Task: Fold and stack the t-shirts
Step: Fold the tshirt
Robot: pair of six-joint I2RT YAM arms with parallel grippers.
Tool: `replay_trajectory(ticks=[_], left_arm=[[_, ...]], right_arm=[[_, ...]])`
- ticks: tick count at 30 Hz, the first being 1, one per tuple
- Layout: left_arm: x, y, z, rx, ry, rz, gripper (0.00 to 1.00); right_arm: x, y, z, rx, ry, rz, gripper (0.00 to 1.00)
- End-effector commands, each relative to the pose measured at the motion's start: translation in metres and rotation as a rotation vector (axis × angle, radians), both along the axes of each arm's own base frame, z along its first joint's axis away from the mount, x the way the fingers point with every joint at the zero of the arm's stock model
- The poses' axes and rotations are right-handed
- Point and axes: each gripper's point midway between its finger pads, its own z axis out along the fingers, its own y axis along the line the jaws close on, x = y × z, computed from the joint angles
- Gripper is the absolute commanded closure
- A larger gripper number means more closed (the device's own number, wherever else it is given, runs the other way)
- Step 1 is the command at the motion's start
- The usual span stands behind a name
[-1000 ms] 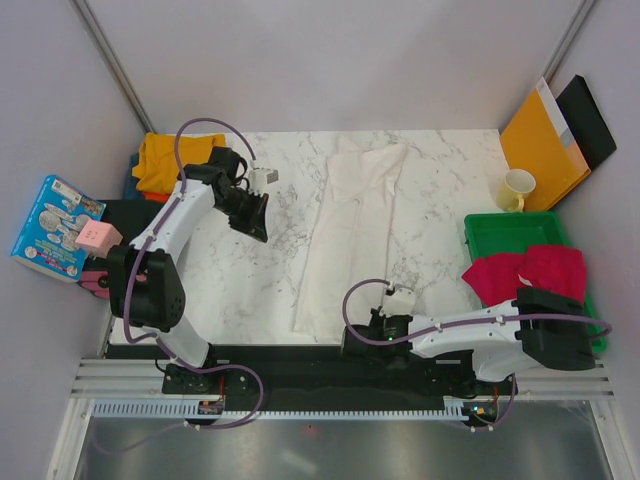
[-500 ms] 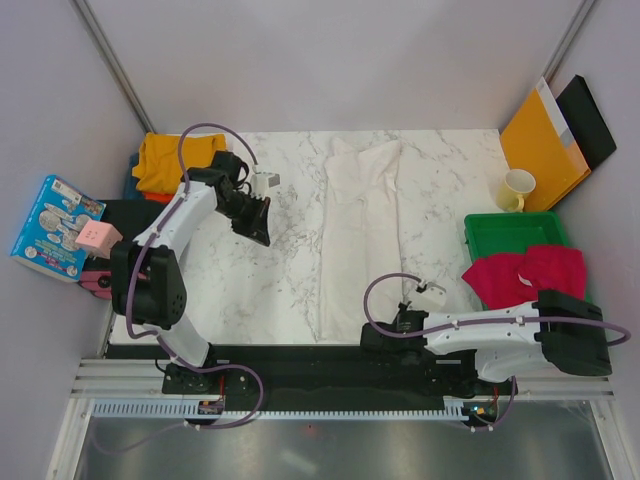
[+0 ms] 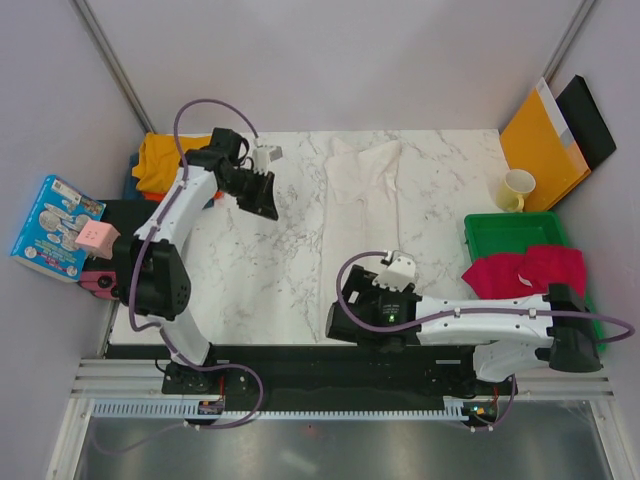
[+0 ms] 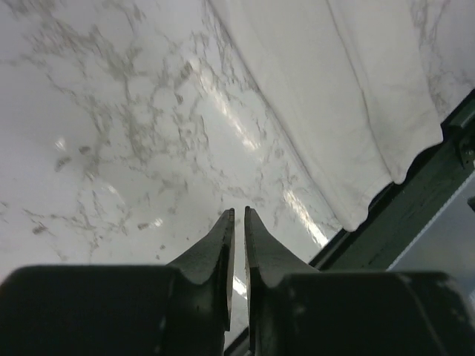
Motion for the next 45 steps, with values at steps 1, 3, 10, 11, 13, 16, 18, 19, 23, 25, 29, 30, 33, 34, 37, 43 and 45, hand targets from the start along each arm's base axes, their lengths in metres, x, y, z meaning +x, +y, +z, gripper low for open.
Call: replay_trajectory(ticks=[1, 3, 10, 11, 13, 16, 18, 19, 23, 25, 29, 30, 33, 34, 37, 43, 45], left_arm=[[0.055, -0.027, 0.009, -0.075, -0.035, 0.021, 0.84], [0.082, -0.039, 0.016, -0.083, -0.070, 0.031, 0.84], [0.165, -0.113, -0.028, 0.035, -0.193, -0.043, 0.94], [0.169, -0.121, -0.030, 0.047, -0.220, -0.058, 0.95], [0.179, -0.142, -0.032, 0.069, -0.312, -0.096, 0.97], [0.188, -0.162, -0.038, 0.044, -0.368, -0.122, 0.96], [0.185, -0.176, -0.053, 0.059, -0.370, -0.152, 0.96], [0.182, -0.181, -0.058, 0.065, -0.380, -0.182, 0.95], [0.175, -0.193, -0.091, 0.141, -0.367, -0.213, 0.93], [0.175, -0.192, -0.107, 0.182, -0.350, -0.192, 0.91], [0.170, -0.177, -0.129, 0.233, -0.276, -0.167, 0.91], [0.166, -0.170, -0.135, 0.247, -0.244, -0.162, 0.90], [0.158, -0.151, -0.151, 0.286, -0.165, -0.151, 0.90], [0.158, -0.144, -0.157, 0.299, -0.146, -0.142, 0.90], [0.158, -0.120, -0.164, 0.300, -0.073, -0.095, 0.90], [0.170, -0.083, -0.163, 0.285, -0.033, -0.041, 0.91], [0.173, -0.085, -0.151, 0.252, -0.050, -0.038, 0.91]], right_arm=[[0.023, -0.016, 0.045, -0.063, -0.121, -0.021, 0.10], [0.026, -0.021, 0.057, -0.060, -0.144, -0.020, 0.12], [0.024, -0.054, 0.076, -0.062, -0.160, -0.045, 0.72], [0.023, -0.059, 0.076, -0.080, -0.155, -0.045, 0.77], [0.023, -0.065, 0.080, -0.087, -0.152, -0.051, 0.77], [0.024, -0.073, 0.082, -0.096, -0.143, -0.063, 0.70], [0.025, -0.078, 0.082, -0.097, -0.133, -0.075, 0.66], [0.025, -0.079, 0.082, -0.097, -0.129, -0.073, 0.64], [0.024, -0.083, 0.083, -0.096, -0.118, -0.078, 0.57], [0.024, -0.084, 0.086, -0.086, -0.119, -0.083, 0.56], [0.023, -0.085, 0.095, -0.027, -0.127, -0.098, 0.54], [0.023, -0.085, 0.098, -0.014, -0.132, -0.101, 0.54], [0.025, -0.085, 0.105, 0.005, -0.148, -0.110, 0.53], [0.025, -0.085, 0.105, 0.003, -0.149, -0.108, 0.53], [0.026, -0.084, 0.103, -0.005, -0.153, -0.114, 0.52], [0.026, -0.082, 0.093, -0.014, -0.144, -0.120, 0.51], [0.026, -0.082, 0.090, -0.023, -0.142, -0.120, 0.48]])
